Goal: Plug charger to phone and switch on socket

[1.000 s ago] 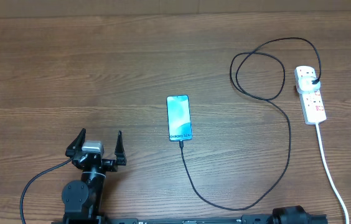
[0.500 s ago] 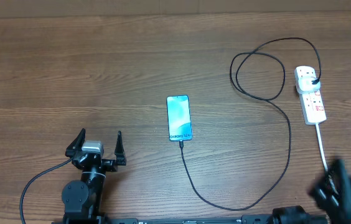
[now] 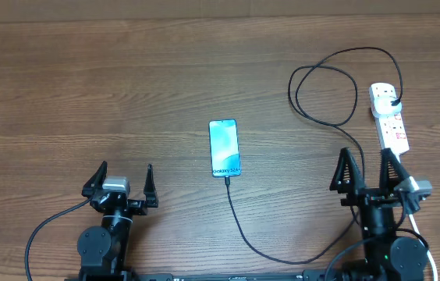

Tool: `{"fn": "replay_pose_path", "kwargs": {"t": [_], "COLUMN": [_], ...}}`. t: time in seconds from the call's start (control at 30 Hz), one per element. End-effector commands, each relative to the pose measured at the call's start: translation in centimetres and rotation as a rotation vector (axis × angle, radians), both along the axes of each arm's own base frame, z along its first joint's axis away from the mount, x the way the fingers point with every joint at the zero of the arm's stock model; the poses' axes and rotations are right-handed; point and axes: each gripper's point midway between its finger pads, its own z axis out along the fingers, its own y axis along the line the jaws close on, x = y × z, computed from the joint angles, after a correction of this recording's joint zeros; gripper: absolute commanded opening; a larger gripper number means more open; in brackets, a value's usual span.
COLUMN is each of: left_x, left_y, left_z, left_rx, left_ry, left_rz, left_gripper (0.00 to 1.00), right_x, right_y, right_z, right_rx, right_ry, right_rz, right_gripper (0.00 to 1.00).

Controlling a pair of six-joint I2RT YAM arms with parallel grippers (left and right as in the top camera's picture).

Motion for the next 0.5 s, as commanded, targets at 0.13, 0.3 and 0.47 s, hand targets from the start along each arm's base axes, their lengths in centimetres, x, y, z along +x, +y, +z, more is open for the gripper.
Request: {"fn": "replay_pose_path", "kwargs": {"t": [0.13, 0.3, 0.47], "left_x": [0.0, 0.0, 0.0], "left_y": [0.1, 0.1, 0.1], "left_z": [0.0, 0.0, 0.0], "left_rx": [0.012, 0.013, 0.012], "left_ry": [-0.004, -0.004, -0.004], "left_rz": [0.007, 0.008, 0.007], "left_gripper": [1.0, 1.0, 1.0], "right_x": [0.9, 1.2, 1.5], "right_y": [0.0, 0.0, 0.0], "right_z": [-3.2, -5.1, -7.4], "right_rx": [-0.002, -0.007, -0.014], "right_ry": [0.052, 0.093, 0.156], "right_rz": [-0.007, -0.006, -0.007], "right_gripper": [1.0, 1.0, 1.0]}}
